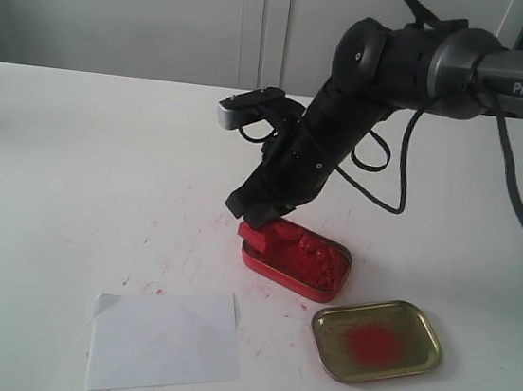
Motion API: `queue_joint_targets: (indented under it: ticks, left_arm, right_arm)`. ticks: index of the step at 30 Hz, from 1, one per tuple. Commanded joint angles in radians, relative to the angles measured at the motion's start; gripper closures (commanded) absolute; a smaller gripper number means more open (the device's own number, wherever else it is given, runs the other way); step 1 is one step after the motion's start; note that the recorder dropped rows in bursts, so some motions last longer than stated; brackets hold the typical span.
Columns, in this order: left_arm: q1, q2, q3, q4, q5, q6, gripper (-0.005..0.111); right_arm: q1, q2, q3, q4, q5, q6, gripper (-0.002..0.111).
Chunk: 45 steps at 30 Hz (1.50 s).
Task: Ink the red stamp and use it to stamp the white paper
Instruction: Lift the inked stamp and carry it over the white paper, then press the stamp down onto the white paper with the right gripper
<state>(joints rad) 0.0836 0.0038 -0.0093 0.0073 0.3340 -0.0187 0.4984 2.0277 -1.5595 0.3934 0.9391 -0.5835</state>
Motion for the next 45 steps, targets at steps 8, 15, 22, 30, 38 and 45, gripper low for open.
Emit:
queue_joint_targets:
  ticks: [8, 15, 22, 30, 38, 45]
  left_arm:
    - [0.004, -0.004, 0.009, 0.0, 0.006, -0.001, 0.107]
    - [0.004, -0.004, 0.009, 0.0, 0.006, -0.001, 0.107]
    - [0.004, -0.004, 0.009, 0.0, 0.006, -0.001, 0.107]
    - [0.004, -0.004, 0.009, 0.0, 0.006, -0.001, 0.107]
    - [0.004, -0.004, 0.009, 0.0, 0.006, -0.001, 0.107]
    - [0.004, -0.004, 0.009, 0.0, 0.006, -0.001, 0.107]
  right_arm:
    - [0.097, -0.045, 0.016, -0.03, -0.051, 0.005, 0.108]
    - [0.18, -0.045, 0.016, -0.059, -0.058, 0.005, 0.108]
    - [0.281, -0.045, 0.016, -0.124, -0.089, 0.029, 0.108]
    - [0.38, -0.049, 0.052, -0.223, -0.133, 0.087, 0.108]
    - [0.401, -0.049, 0.153, -0.248, -0.179, 0.102, 0.108]
    - [0.401, -0.049, 0.153, -0.248, -0.179, 0.14, 0.108]
